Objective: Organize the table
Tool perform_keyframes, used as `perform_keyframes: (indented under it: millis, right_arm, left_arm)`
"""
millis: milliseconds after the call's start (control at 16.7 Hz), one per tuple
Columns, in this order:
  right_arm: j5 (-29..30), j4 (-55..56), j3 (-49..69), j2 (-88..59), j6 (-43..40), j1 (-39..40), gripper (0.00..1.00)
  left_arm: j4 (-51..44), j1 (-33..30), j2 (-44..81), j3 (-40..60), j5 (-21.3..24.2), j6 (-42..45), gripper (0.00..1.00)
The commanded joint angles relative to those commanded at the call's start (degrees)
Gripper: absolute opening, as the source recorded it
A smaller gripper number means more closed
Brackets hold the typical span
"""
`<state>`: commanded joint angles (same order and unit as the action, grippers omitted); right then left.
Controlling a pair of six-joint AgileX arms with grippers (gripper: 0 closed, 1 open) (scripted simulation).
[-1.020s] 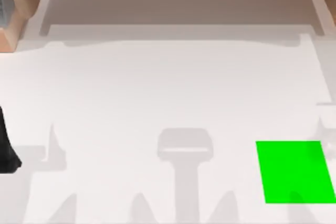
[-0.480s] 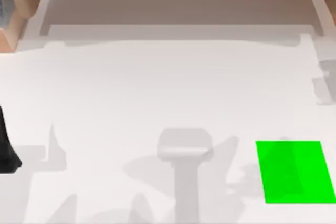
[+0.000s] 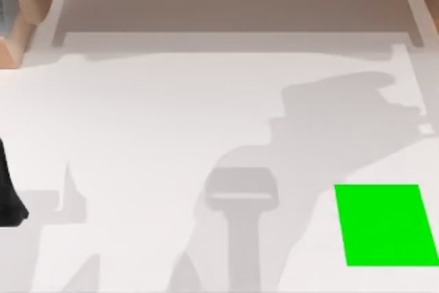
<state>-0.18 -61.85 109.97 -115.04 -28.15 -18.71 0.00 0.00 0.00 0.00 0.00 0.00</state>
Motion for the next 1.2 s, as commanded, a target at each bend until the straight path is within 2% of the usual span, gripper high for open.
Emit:
perform_keyframes:
  millis: [240,480,660,1200]
  right_arm:
    - [-1.15,-8.94,18.15,-19.50,-3.94,-2.76,1.00]
    - [-2.49,-14.42,29.51,-31.80,-6.16,-3.31,1.00]
    - [-2.96,-15.80,32.44,-34.92,-6.62,-3.24,1.00]
    - [-2.92,-15.12,31.60,-34.83,-6.52,-3.08,1.00]
  left_arm:
    - [0.00,0.00,0.00,0.00,0.00,0.00,1.00]
    - [0.00,0.00,0.00,0.00,0.00,0.00,1.00]
    - [0.00,0.00,0.00,0.00,0.00,0.00,1.00]
    - [0.00,0.00,0.00,0.00,0.00,0.00,1.00]
